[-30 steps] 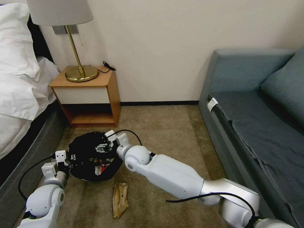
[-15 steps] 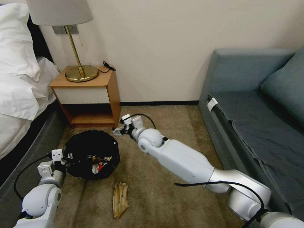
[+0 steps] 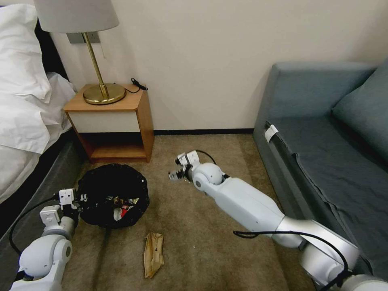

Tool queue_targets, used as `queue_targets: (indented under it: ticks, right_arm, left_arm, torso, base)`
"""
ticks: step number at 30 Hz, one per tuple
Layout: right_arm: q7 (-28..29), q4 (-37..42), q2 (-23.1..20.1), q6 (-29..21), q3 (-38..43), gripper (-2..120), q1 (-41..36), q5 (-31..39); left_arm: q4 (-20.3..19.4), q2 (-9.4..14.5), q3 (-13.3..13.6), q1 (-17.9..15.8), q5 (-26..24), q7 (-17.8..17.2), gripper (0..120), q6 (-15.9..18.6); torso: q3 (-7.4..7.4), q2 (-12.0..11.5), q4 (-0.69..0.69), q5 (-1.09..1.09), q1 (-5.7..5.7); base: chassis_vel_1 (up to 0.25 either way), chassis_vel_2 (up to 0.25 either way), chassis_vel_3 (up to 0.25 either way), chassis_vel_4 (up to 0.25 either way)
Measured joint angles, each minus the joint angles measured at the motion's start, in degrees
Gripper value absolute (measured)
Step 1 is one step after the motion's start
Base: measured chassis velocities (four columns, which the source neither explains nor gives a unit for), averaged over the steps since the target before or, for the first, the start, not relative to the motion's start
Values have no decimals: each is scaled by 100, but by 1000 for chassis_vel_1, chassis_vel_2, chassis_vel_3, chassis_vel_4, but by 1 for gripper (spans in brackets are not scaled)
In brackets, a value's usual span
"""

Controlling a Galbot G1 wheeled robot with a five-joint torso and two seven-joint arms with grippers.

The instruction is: Pick up the trash bin, then pick up the garbage on the floor and place it into the trash bin.

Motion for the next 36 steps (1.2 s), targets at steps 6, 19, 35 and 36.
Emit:
queue_targets:
  ticks: [6,19,35,36]
  right_arm:
    - [133,188,-5,-198,-134,100,-313,362]
    - [233,551,19,-186,-568,100,-763,1106]
    - [188,734,111,-166,-1162,100,-1001,1178]
    - [172,759,109,-165,-1224,100,-1004,1208]
  left_arm:
    - [0,22,-34,-16,-52,7,4,5]
    - [-120,2,-104,-22,-120,-20,4,43]
    - [-263,0,-161,14,-162,-76,4,102]
    - [-277,-2,-161,11,-163,-81,4,107]
  torso:
    - [0,0,0,0,0]
    - [0,0,0,-1,0]
    - [0,0,0,-1,0]
    - [0,0,0,-1,0]
  base:
    - [0,0,0,0]
    - [0,0,0,0]
    - [0,0,0,0]
    - [0,0,0,0]
